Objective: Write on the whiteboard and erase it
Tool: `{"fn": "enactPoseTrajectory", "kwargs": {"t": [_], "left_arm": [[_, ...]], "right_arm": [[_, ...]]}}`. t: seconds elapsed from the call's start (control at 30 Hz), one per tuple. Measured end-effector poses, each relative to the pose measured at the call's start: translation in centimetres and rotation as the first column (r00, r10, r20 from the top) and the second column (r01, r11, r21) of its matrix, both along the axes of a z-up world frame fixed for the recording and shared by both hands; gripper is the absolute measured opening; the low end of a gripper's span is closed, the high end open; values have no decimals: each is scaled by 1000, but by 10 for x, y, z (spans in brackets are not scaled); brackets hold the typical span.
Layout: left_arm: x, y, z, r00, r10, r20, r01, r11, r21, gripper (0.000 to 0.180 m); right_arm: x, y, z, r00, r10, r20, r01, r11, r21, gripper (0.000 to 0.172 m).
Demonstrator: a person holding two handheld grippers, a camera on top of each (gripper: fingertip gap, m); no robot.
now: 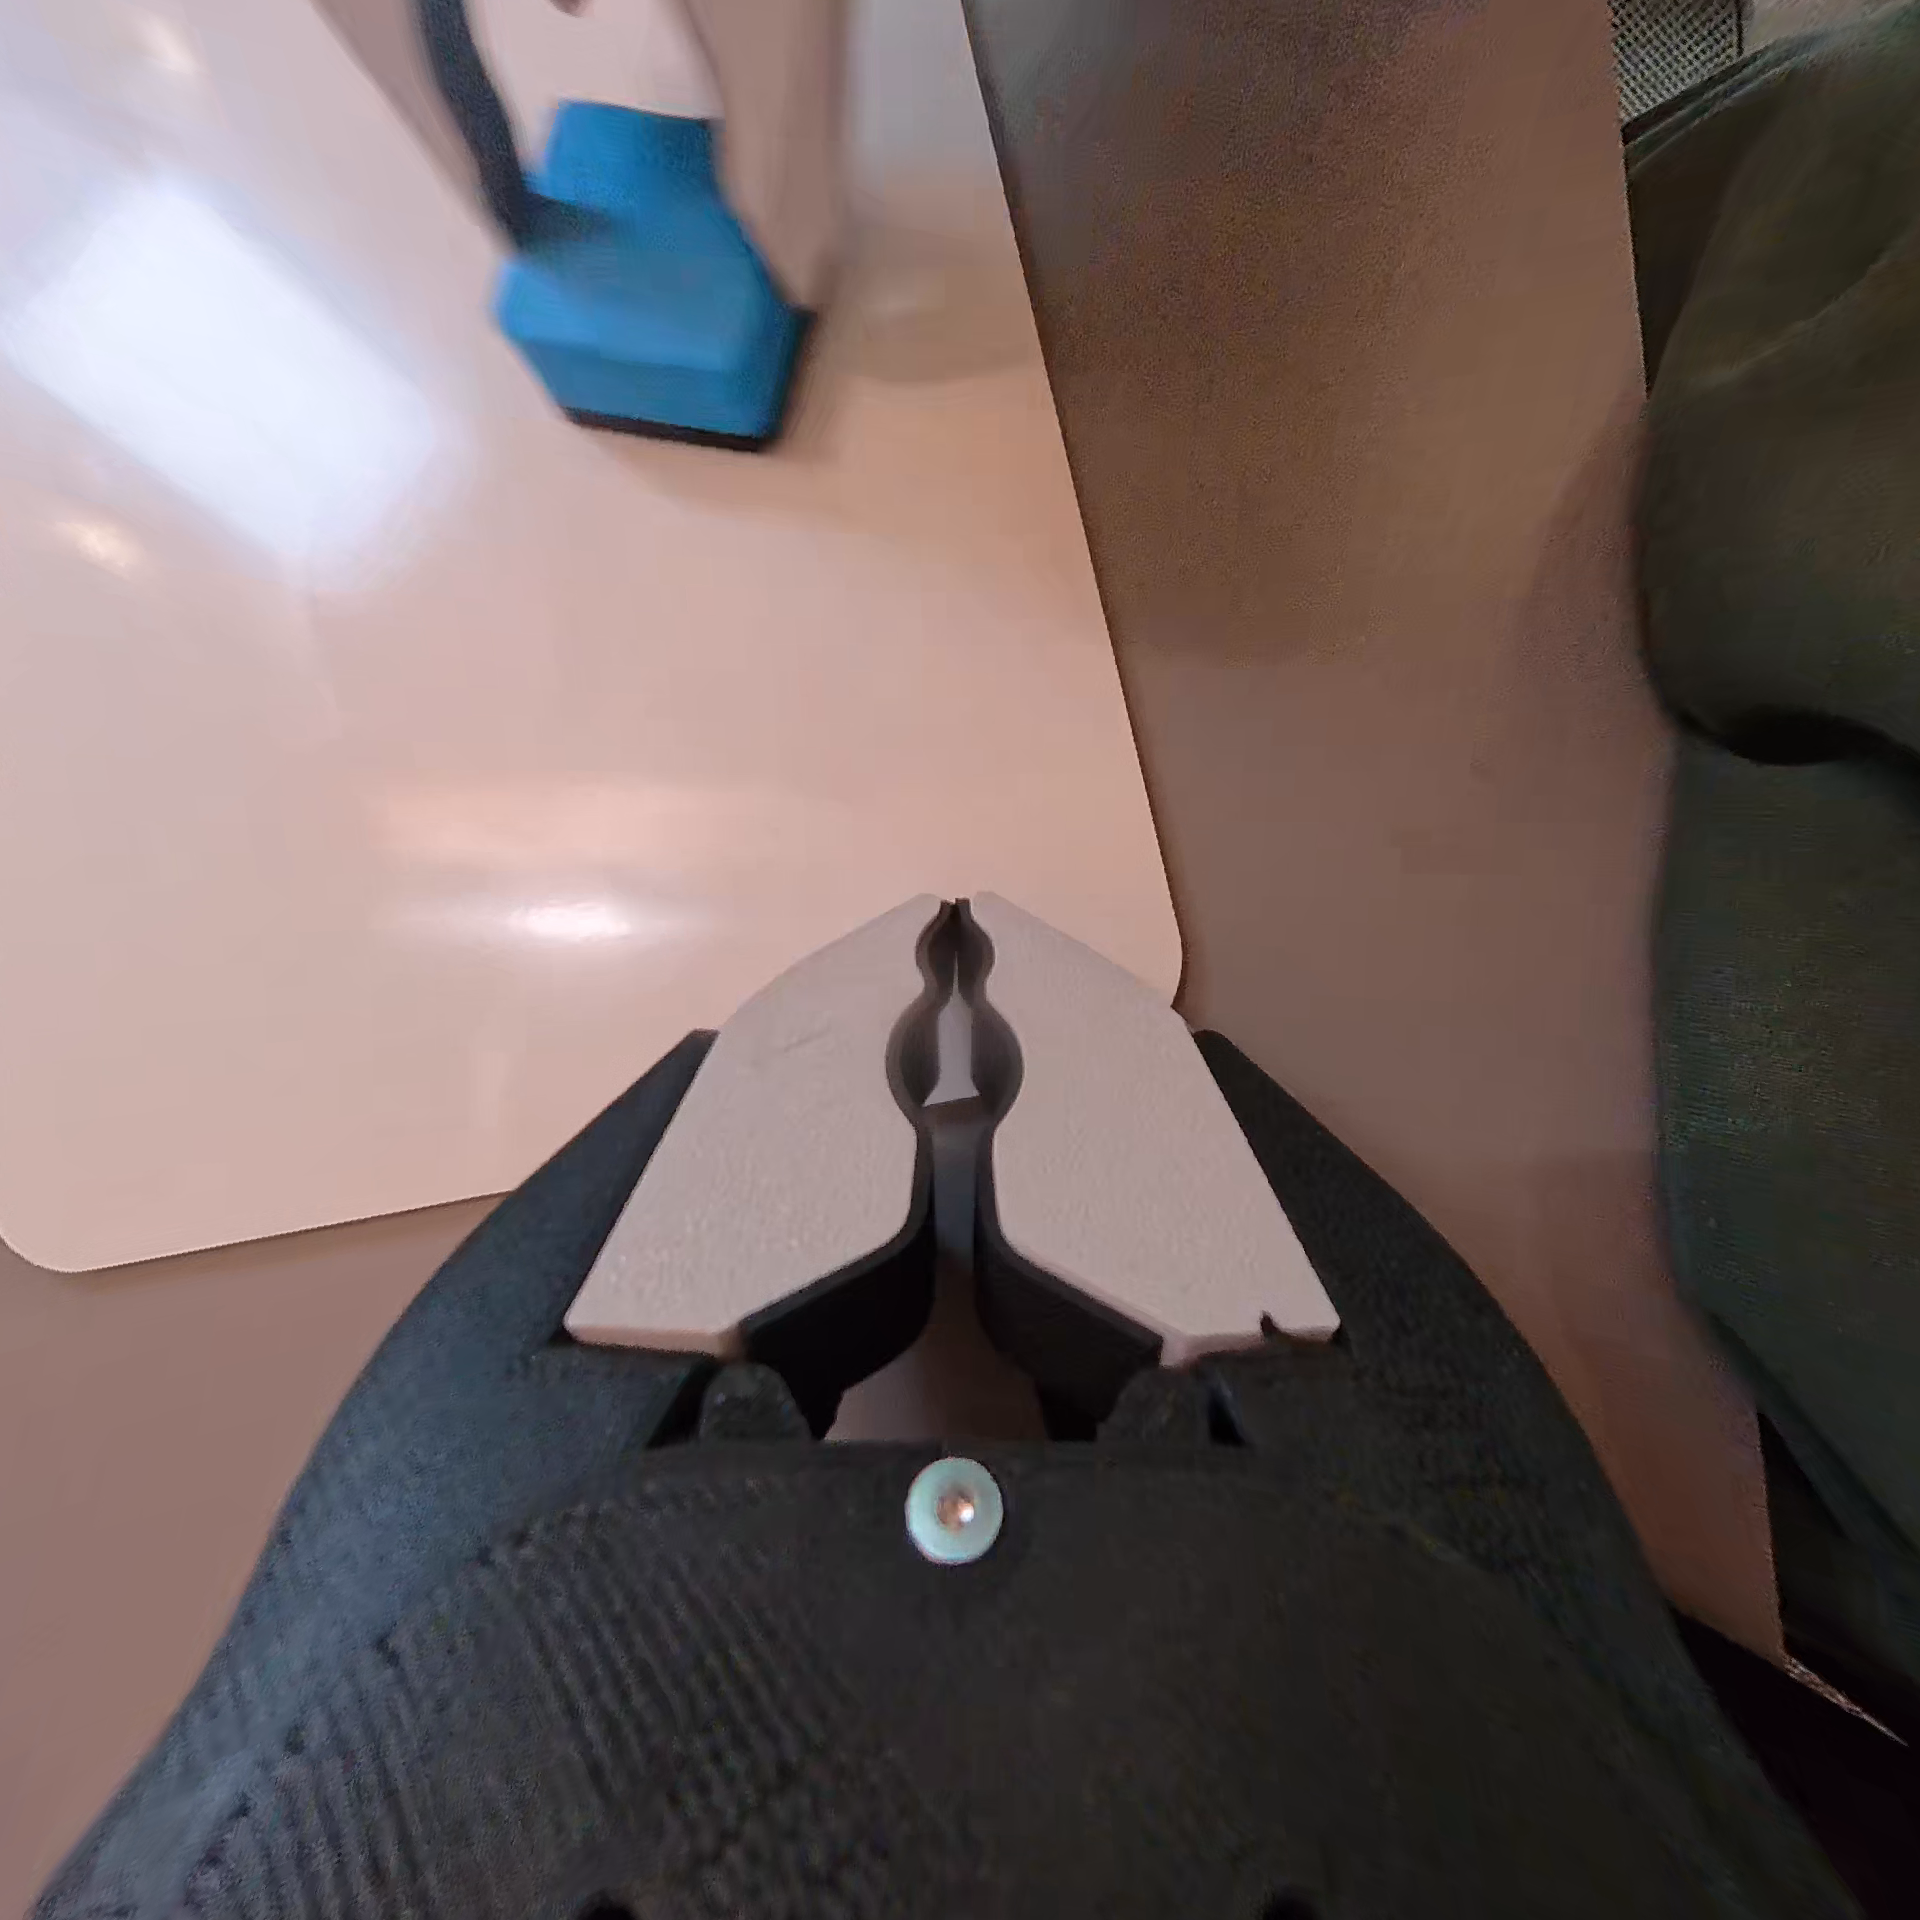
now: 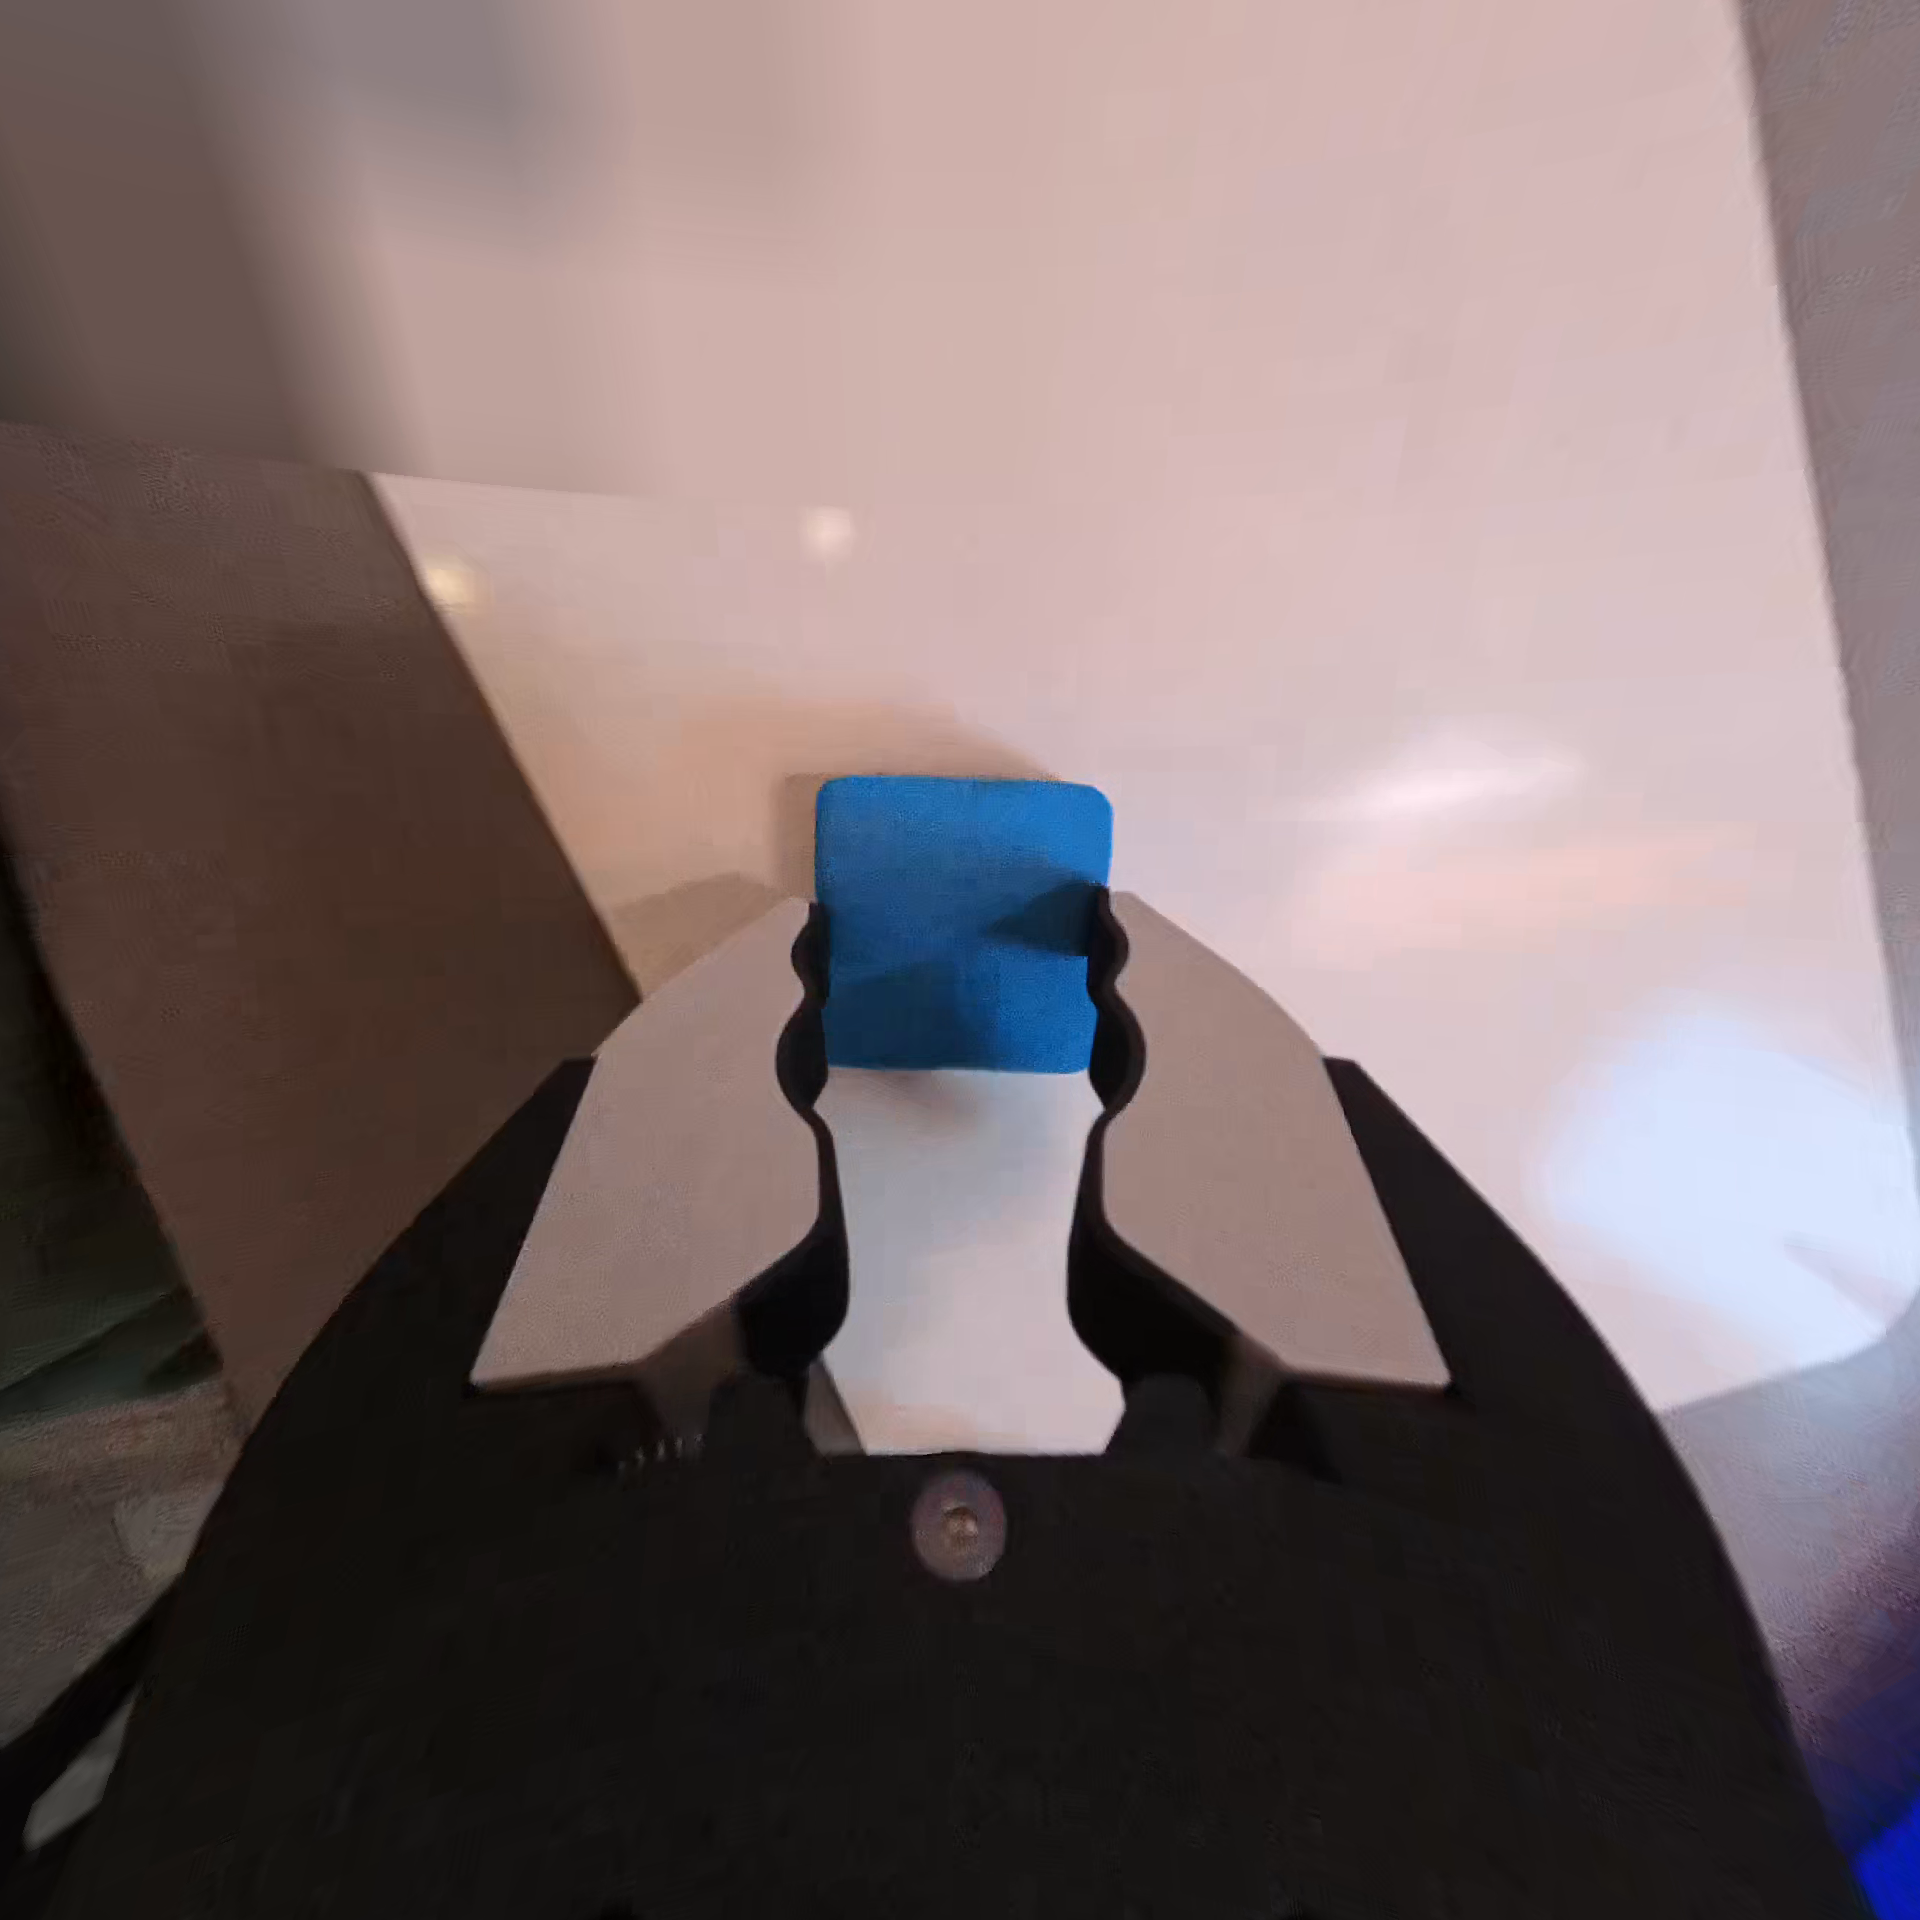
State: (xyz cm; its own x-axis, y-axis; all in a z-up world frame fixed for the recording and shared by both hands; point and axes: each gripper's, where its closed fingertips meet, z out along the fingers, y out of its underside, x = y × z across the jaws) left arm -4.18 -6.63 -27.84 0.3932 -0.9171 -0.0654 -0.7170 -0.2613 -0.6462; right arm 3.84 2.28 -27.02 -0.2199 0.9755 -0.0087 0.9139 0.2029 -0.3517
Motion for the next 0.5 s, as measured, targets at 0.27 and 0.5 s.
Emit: {"fn": "enactPoseTrajectory", "kwargs": {"t": [0.27,0.5], "left_arm": [[1,-4,0,999,-12,-35,13,1000,23,0],[3,-4,0,1000,-10,-2,10,1000,-9,0]], "right_arm": [[70,51,0,974,-228,-9,228,973,-22,49],[88,67,0,965,-262,13,262,965,1,48]]}}
